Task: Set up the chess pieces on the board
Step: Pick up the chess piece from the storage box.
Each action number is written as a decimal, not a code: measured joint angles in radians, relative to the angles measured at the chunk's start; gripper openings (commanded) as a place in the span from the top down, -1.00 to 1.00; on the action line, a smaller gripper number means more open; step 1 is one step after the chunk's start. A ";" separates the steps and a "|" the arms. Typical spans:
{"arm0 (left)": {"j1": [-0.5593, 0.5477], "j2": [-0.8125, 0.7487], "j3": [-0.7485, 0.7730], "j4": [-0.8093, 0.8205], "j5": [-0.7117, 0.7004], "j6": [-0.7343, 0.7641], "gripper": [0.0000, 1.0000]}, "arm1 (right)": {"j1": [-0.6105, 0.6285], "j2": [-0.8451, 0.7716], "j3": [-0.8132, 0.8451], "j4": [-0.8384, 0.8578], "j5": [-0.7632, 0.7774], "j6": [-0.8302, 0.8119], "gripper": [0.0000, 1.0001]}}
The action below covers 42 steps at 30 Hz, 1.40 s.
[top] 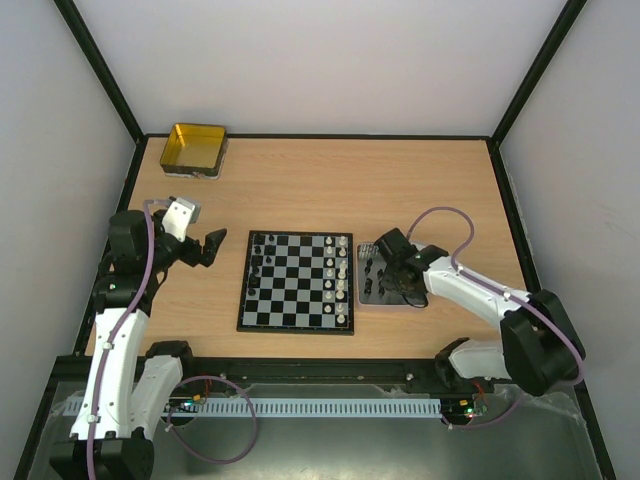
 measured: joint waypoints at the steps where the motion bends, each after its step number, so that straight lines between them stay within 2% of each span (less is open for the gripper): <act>1: 0.000 0.000 0.000 0.000 0.001 0.000 -0.98 | -0.002 0.005 0.000 0.005 -0.002 -0.001 0.45; 10: 0.000 0.000 0.000 -0.002 0.006 0.003 -0.98 | -0.018 0.052 0.000 0.039 -0.006 -0.016 0.47; 13: 0.000 0.000 0.000 -0.002 0.007 0.003 -0.98 | -0.029 0.054 0.000 0.047 -0.006 -0.022 0.56; 16: 0.000 0.000 0.000 -0.002 0.009 0.003 -0.98 | -0.039 0.054 0.000 0.054 -0.006 -0.031 0.75; 22: 0.000 0.000 0.000 -0.002 0.014 0.003 -0.98 | -0.042 0.067 0.000 0.074 -0.012 -0.041 0.78; 30: 0.000 0.000 0.000 -0.002 0.016 0.004 -0.98 | -0.045 0.079 0.000 0.085 -0.016 -0.051 0.95; 35: 0.000 0.008 0.000 -0.002 0.016 0.003 -0.98 | -0.046 0.065 0.003 0.060 0.004 -0.052 0.96; 42: 0.000 0.010 0.000 -0.002 0.016 0.003 -0.98 | -0.026 -0.034 0.072 -0.044 0.038 -0.042 0.95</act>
